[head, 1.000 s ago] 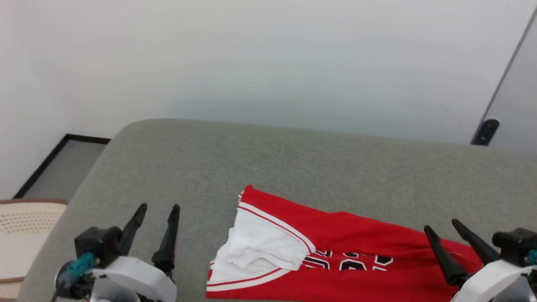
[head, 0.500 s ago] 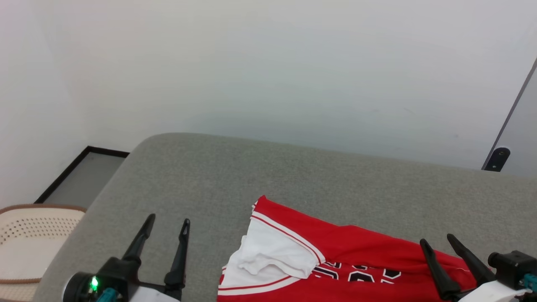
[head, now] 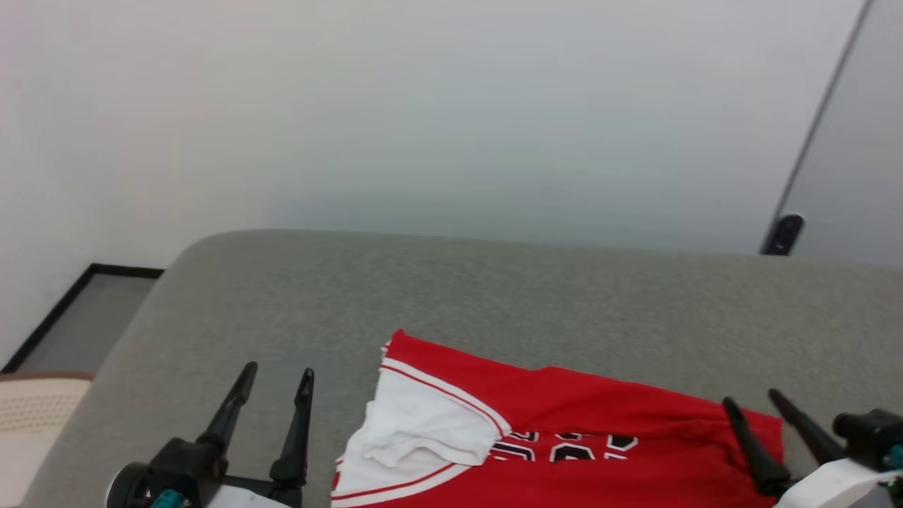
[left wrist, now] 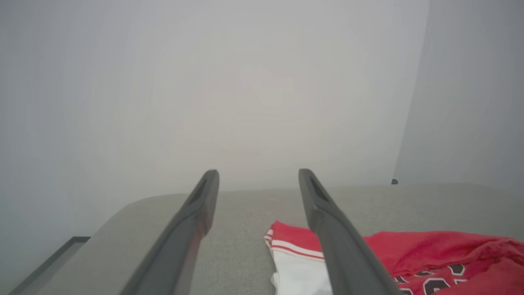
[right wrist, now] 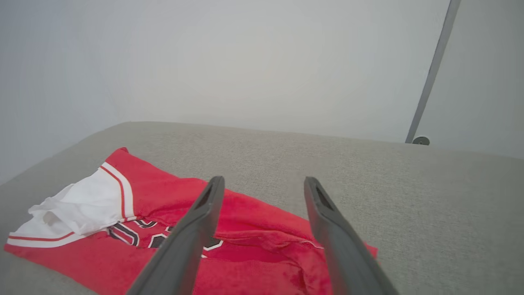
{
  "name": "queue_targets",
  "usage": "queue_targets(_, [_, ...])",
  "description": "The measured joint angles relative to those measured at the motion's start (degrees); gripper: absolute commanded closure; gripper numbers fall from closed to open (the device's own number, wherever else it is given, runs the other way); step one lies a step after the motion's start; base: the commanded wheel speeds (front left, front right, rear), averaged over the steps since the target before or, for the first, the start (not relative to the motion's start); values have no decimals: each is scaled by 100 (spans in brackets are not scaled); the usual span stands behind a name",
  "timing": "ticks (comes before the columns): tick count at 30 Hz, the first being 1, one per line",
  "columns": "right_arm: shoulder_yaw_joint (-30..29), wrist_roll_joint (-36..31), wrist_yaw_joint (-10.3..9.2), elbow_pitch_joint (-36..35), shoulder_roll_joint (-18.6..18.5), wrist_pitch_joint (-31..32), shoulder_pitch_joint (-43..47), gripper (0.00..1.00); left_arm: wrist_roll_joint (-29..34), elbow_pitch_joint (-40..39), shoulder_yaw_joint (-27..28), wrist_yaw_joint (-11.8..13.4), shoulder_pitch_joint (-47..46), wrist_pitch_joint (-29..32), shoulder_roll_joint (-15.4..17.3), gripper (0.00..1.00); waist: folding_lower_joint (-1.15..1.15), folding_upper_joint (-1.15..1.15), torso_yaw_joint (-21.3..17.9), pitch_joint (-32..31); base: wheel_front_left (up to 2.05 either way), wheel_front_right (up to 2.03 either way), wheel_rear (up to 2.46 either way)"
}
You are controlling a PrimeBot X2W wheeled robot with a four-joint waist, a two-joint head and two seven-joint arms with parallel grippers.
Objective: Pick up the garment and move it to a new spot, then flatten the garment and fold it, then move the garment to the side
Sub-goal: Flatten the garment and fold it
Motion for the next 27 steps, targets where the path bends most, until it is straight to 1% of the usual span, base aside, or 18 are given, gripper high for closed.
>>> queue_targets(5, [-68, 18, 0, 65, -109, 168, -89, 0, 196, 63, 229, -157, -16, 0, -174, 0, 0, 0, -252, 112, 0, 0, 0])
queue_targets(8, [-60, 45, 0, 154, -214, 527, -191, 0, 241, 92, 328, -232, -62, 0, -241, 0, 0, 0, -352, 205, 0, 0, 0])
queue_targets(12, [1, 285, 0, 285, -348, 1287, -393, 0, 296, 120, 391, -310, -158, 0, -240, 0, 0, 0, -421, 327, 0, 0, 0])
queue_targets(15, [115, 463, 0, 365, -476, 2005, -617, 0, 327, 136, 401, -355, -209, 0, -226, 0, 0, 0, -437, 407, 0, 0, 0])
queue_targets(16, [142, 625, -1, 409, -506, 2316, -704, 0, 334, 147, 397, -359, -220, 0, -224, 0, 0, 0, -437, 430, 0, 0, 0])
queue_targets(20, [302, 804, -1, 555, -673, 3335, -997, 0, 330, 178, 339, -390, -266, 0, -222, 0, 0, 0, -400, 504, 0, 0, 0])
queue_targets(22, [272, 935, -1, 675, -699, 3763, -1156, 0, 319, 221, 291, -401, -280, 0, -224, 0, 0, 0, -364, 535, 0, 0, 0])
queue_targets(25, [307, 927, -1, 808, -736, 4359, -1339, 0, 275, 246, 230, -409, -319, 0, -232, 0, 0, 0, -294, 580, 0, 0, 0])
queue_targets(27, [302, 924, -1, 913, -717, 4652, -1445, 0, 248, 272, 174, -410, -347, 0, -236, 0, 0, 0, -241, 611, 0, 0, 0])
